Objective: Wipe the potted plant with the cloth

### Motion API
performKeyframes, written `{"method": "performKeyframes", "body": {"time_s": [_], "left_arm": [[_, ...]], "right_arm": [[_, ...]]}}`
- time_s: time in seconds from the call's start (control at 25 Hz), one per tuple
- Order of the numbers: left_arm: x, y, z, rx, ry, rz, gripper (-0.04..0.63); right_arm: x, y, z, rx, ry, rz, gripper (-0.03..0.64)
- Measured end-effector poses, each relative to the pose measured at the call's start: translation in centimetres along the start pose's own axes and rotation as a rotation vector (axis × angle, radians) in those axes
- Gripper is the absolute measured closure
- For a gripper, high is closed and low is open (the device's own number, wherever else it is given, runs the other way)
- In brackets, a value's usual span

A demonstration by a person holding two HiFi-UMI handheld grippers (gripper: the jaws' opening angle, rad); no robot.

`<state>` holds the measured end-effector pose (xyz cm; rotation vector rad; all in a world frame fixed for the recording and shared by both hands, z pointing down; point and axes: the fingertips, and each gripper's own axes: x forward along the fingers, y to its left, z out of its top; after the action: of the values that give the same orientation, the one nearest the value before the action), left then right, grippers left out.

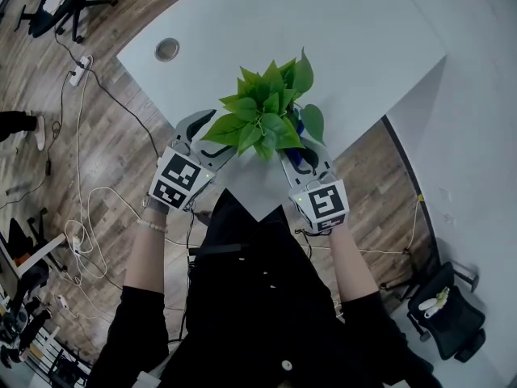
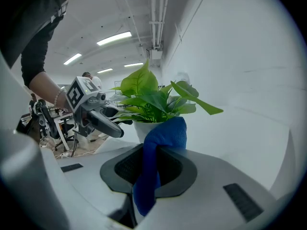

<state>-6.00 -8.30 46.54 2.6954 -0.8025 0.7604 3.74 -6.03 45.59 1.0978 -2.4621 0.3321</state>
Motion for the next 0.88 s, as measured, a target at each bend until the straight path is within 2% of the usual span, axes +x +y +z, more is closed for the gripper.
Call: {"method": "performKeyframes", "body": {"time_s": [0.28, 0.68, 0.88], "left_arm": [[2.2, 0.6, 1.1, 0.163, 0.031, -0.106, 0.24], [5.4, 0.0, 2.4, 0.242, 0.039, -0.243, 0.229], [6.0, -0.6, 2.9, 0.246, 0.011, -0.248, 0.23]], "right_arm": [[0.4, -0.8, -0.3, 0.004, 0.008, -0.028, 0.532], [0.8, -2.5, 0.0, 0.003, 0.006, -0.048, 0.532], [0.9, -2.9, -0.3, -0.001, 0.011, -0.052, 0.532]]}}
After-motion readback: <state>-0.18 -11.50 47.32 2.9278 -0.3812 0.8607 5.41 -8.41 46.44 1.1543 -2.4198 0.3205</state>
